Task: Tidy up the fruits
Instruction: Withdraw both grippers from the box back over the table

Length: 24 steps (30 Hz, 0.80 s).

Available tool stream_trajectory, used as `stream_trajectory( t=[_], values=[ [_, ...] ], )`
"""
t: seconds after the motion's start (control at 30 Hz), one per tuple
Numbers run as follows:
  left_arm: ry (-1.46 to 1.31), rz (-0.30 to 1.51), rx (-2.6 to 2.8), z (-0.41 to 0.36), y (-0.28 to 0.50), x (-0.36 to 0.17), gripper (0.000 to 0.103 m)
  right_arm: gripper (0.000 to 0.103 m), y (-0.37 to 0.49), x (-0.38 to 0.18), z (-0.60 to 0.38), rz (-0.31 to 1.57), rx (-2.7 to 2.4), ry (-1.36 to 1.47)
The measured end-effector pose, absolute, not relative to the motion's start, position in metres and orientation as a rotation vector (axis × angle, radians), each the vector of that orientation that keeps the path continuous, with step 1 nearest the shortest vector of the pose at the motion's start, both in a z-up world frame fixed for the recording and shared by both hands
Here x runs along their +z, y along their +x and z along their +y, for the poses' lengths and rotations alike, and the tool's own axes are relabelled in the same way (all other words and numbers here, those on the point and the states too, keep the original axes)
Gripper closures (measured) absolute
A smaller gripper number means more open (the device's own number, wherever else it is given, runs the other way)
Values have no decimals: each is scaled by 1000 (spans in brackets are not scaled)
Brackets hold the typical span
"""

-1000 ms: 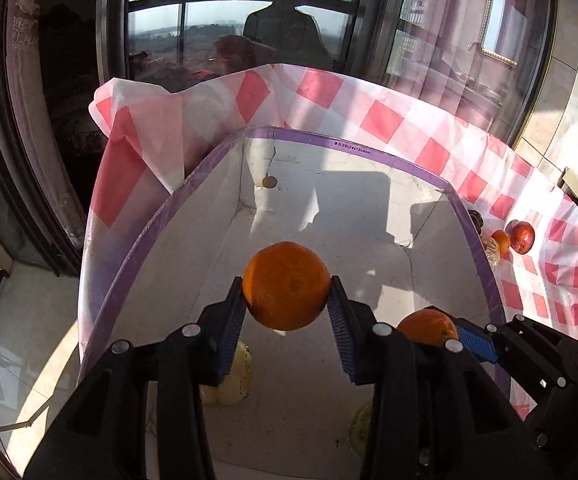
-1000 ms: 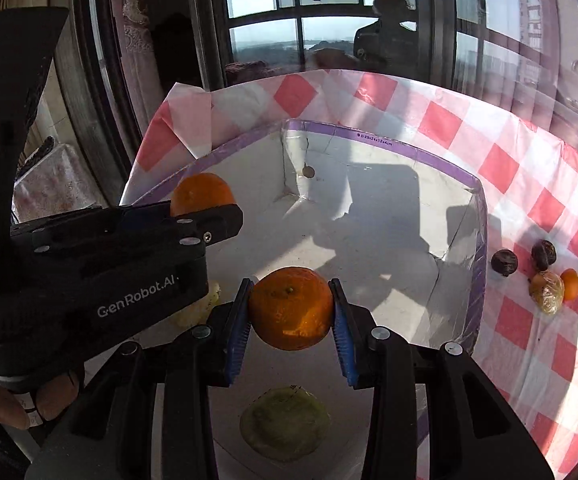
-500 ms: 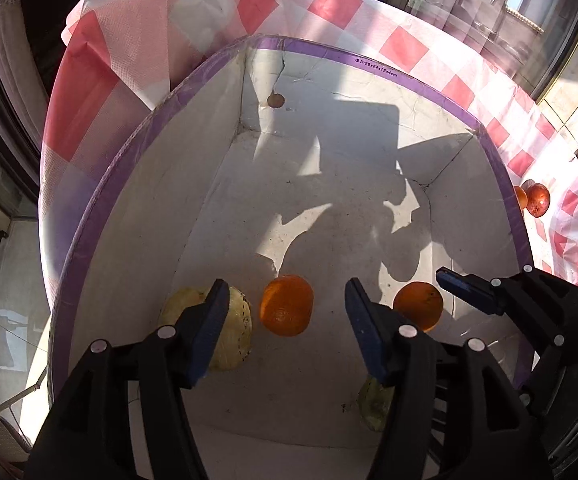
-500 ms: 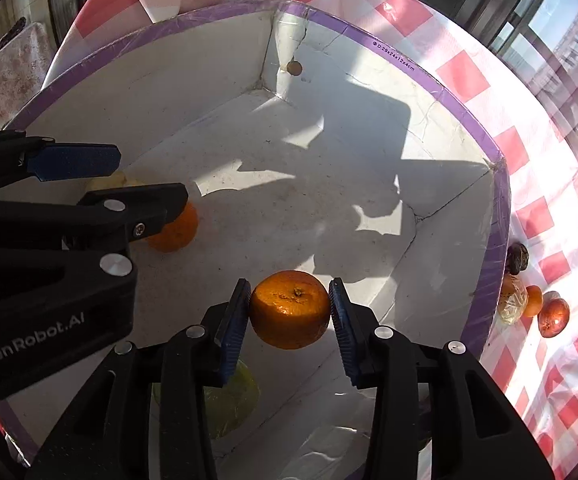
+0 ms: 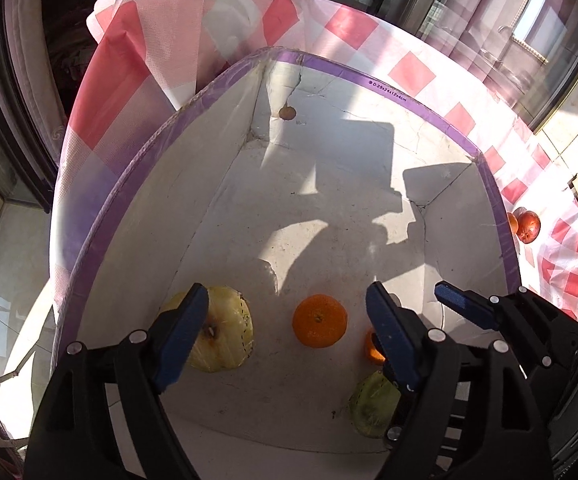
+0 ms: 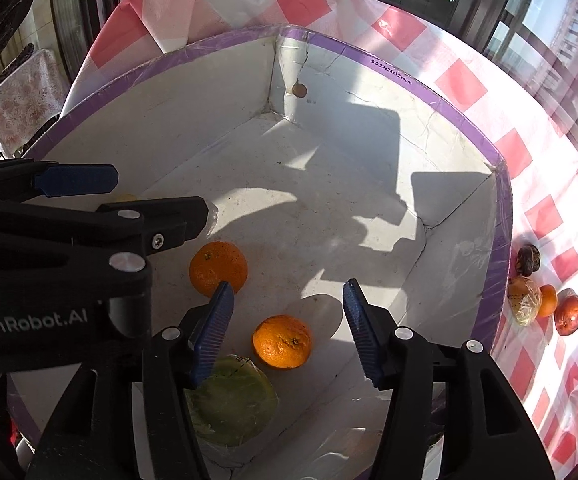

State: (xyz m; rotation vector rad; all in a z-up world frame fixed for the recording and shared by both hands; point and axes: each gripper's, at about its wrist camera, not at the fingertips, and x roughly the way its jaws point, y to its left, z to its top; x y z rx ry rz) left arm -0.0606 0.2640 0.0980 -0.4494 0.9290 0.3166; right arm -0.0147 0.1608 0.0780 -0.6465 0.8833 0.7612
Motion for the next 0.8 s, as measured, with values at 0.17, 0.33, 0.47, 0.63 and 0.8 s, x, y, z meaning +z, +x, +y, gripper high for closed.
stream_trajectory(
  t=[0.17,0.33,0.47,0.63,0.8],
  values=[
    [-410,596,403,252,-96,134,7,11,-33,101,145,736,744,-605],
    [-338,207,467,211,-139,174,2,11,-42,130,100,560,763,-434],
    [-281,95,380,172,-142,202,2,11,-38,146,37,426,720,-232],
    [-210,80,198,112,-127,208,2,5,-6,130,-65,433,587,61],
    [-99,186,26,38,-90,178,2,5,31,78,-152,566,393,246]
  ],
)
